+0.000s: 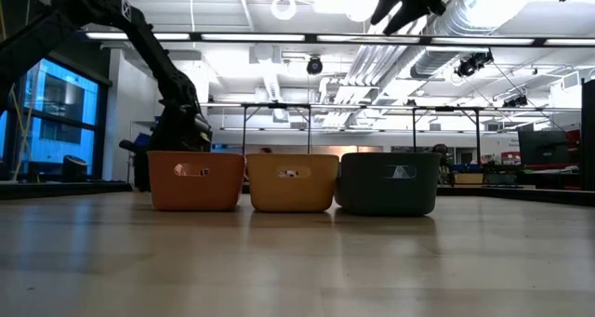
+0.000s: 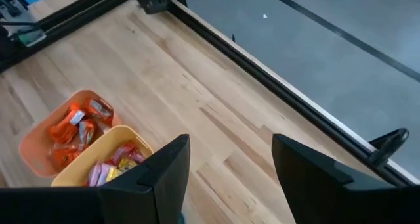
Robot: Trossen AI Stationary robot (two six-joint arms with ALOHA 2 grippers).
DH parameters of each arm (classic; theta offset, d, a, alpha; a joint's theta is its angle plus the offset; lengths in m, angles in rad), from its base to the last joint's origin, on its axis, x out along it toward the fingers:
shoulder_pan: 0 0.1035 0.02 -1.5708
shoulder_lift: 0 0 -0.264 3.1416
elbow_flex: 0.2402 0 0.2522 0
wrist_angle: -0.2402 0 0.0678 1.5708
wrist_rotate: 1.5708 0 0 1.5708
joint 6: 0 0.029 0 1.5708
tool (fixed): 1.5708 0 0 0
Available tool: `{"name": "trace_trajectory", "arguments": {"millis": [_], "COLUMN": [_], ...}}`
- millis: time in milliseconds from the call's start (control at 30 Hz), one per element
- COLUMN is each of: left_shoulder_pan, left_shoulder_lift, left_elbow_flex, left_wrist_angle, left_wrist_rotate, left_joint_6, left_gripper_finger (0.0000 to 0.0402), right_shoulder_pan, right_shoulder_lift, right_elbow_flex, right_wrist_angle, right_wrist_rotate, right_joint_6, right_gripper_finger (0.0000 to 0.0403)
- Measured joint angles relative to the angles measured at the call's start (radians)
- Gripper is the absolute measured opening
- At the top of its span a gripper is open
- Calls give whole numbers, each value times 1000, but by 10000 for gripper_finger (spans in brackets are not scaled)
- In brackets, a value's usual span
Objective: Sort candy
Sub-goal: Put the orange gummy into the blue bin
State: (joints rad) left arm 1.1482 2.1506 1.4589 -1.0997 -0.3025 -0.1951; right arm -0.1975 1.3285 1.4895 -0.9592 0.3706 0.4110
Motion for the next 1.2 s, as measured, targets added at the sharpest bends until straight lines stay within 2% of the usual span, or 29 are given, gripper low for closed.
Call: {"name": "trace_trajectory", "arguments": {"millis": [100, 233, 333, 433, 567, 733, 900, 1067, 1200], "left_shoulder_pan": [-1, -38, -72, -117, -216, -411, -689, -974, -1142], "left_shoulder_lift": [-1, -36, -84, -166, -268, -404, -474, -452, -373], "left_elbow_flex": [0, -2, -9, -7, -8, -6, -5, -5, -5], "left_wrist_angle": [-8, -10, -15, -26, -53, -19, 125, 353, 599], "left_wrist_rotate": [49, 90, 171, 235, 253, 385, 499, 507, 480], "left_joint_6": [27, 50, 57, 31, 24, 37, -8, -21, -43], "left_gripper_finger": [17, 17, 5, 3, 0, 1, 1, 1, 0], "right_shoulder_pan": [-8, -12, -12, -12, -12, -11, -11, -11, -11], "right_shoulder_lift": [0, 0, 0, 0, -3, -34, -86, -124, -136], "right_elbow_flex": [0, 0, 0, 0, 0, 0, 0, 0, 0], "right_wrist_angle": [0, 0, 0, -1, -5, -31, -44, -54, -61], "right_wrist_rotate": [0, 0, -2, -11, -71, -96, -96, -102, -146], "right_joint_6": [-8, -26, -49, -79, -123, -156, -158, -149, -150], "right_gripper_finger": [210, 210, 210, 210, 210, 210, 210, 210, 210]}}
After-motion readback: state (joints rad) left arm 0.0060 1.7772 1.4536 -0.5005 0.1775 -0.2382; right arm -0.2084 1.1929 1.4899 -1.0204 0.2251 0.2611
